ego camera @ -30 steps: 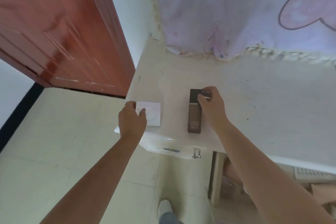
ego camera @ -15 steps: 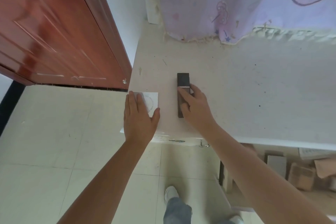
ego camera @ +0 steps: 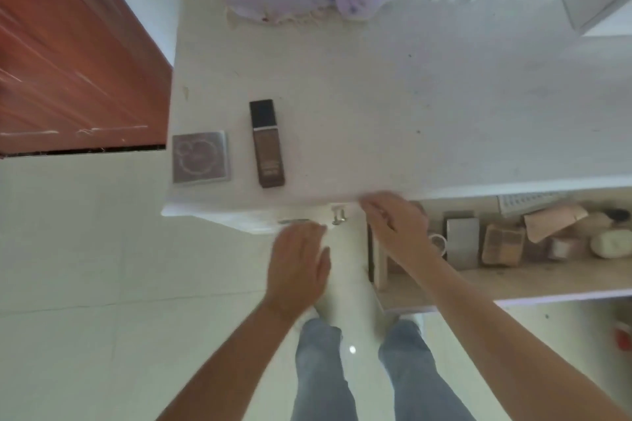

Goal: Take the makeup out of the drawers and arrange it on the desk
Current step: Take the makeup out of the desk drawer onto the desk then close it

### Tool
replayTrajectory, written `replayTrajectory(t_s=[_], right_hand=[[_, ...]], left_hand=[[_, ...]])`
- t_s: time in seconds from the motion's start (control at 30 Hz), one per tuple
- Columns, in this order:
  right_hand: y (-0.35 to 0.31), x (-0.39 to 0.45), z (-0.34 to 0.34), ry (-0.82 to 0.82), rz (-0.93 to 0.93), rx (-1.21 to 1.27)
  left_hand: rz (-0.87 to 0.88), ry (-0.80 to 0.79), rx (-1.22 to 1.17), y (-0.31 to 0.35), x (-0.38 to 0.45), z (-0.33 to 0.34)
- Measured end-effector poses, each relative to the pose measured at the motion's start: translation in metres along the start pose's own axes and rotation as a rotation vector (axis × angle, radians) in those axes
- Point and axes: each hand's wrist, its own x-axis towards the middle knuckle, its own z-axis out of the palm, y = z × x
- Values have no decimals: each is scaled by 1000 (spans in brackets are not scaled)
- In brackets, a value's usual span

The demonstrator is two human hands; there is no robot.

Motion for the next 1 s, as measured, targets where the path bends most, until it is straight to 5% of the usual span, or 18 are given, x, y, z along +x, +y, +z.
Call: replayTrajectory(t_s=[0.13, 0.2, 0.33, 0.47, 0.53, 0.73, 1.0], right_hand=[[98, -59, -61, -202, 450, -296], [137, -78, -83, -276, 344, -473], [191, -98, -113, -741, 128, -873], [234, -102, -121, -612, -88, -1001], [231, -99, -131, -717, -152, -1042], [207, -90, -165, -605, -288, -994], [197, -75, -184, -716, -357, -1079]], left_hand=[[-470, -508, -121, 85, -31, 50], [-527, -683, -48, 114, -38, 73], [-406, -845, 236, 153, -46, 90], [-37, -716, 358, 157, -61, 98], [47, -683, 384, 159, -60, 100], [37, -634, 410, 174, -44, 76], [3, -666, 398, 186, -18, 59]])
